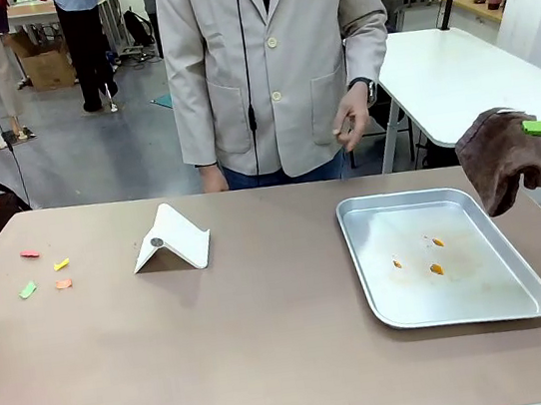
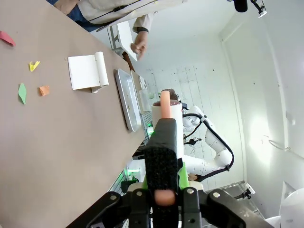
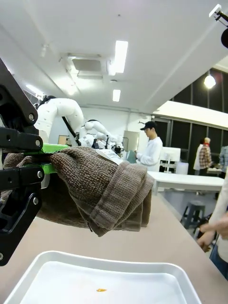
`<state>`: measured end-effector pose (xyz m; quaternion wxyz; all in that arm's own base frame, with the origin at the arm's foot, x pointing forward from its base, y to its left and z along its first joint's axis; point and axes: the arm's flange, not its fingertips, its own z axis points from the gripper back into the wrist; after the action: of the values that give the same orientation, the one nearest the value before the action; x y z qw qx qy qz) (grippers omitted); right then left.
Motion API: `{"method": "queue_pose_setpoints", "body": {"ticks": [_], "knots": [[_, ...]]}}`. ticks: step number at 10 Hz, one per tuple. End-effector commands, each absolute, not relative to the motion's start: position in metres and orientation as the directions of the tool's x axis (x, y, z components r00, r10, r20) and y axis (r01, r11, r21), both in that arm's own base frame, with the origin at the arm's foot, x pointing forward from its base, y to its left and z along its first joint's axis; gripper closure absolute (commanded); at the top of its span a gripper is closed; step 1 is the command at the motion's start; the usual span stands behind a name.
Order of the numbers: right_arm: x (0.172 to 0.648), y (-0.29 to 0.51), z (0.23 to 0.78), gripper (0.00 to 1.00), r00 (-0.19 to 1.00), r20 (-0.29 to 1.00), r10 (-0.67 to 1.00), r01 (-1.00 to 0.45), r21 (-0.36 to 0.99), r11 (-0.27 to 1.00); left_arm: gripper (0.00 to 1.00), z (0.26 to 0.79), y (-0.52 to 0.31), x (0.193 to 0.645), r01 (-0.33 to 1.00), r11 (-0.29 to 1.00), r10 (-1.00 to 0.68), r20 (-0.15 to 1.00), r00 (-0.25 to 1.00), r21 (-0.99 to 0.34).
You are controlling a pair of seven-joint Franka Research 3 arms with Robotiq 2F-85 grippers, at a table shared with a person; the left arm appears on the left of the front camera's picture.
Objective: Clean the surface of the table.
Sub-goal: If a person points to the right, clean the right side of the table with your right hand, and if they point to the left, clean the left side with your left hand.
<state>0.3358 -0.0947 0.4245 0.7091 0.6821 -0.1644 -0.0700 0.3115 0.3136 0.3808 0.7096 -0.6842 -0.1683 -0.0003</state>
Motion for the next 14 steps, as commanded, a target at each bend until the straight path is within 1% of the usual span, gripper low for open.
{"method": "queue_pose_setpoints", "body": {"ticks": [1,8,9,10,11,12,14], "knots": [[0.334,-0.095,0.429,1.0,0.938,0.138,-0.319,-0.129,0.99,0.05,1.0,0.382,0.314,0.31,0.233,0.062,0.224,0.241,0.944,-0.97],[0.334,-0.095,0.429,1.0,0.938,0.138,-0.319,-0.129,0.99,0.05,1.0,0.382,0.314,0.31,0.233,0.062,0.224,0.241,0.944,-0.97],[0.336,-0.095,0.425,0.91,0.936,0.138,-0.323,-0.125,0.99,0.06,1.0,0.382,0.314,0.31,0.233,0.062,0.224,0.241,0.944,-0.97],[0.342,-0.083,0.429,0.91,0.943,0.183,-0.279,-0.162,0.982,0.097,1.0,0.382,0.314,0.31,0.233,0.062,0.224,0.241,0.944,-0.97],[0.347,-0.074,0.435,0.91,0.942,0.212,-0.26,-0.164,0.967,0.193,1.0,0.382,0.314,0.31,0.233,0.062,0.224,0.241,0.944,-0.97],[0.353,-0.066,0.439,0.91,0.944,0.234,-0.231,-0.147,0.93,0.338,1.0,0.382,0.314,0.31,0.233,0.062,0.224,0.241,0.944,-0.97],[0.358,-0.048,0.449,0.91,0.944,0.283,-0.168,-0.116,0.764,0.634,1.0,0.382,0.314,0.31,0.233,0.062,0.224,0.241,0.944,-0.97]]}}
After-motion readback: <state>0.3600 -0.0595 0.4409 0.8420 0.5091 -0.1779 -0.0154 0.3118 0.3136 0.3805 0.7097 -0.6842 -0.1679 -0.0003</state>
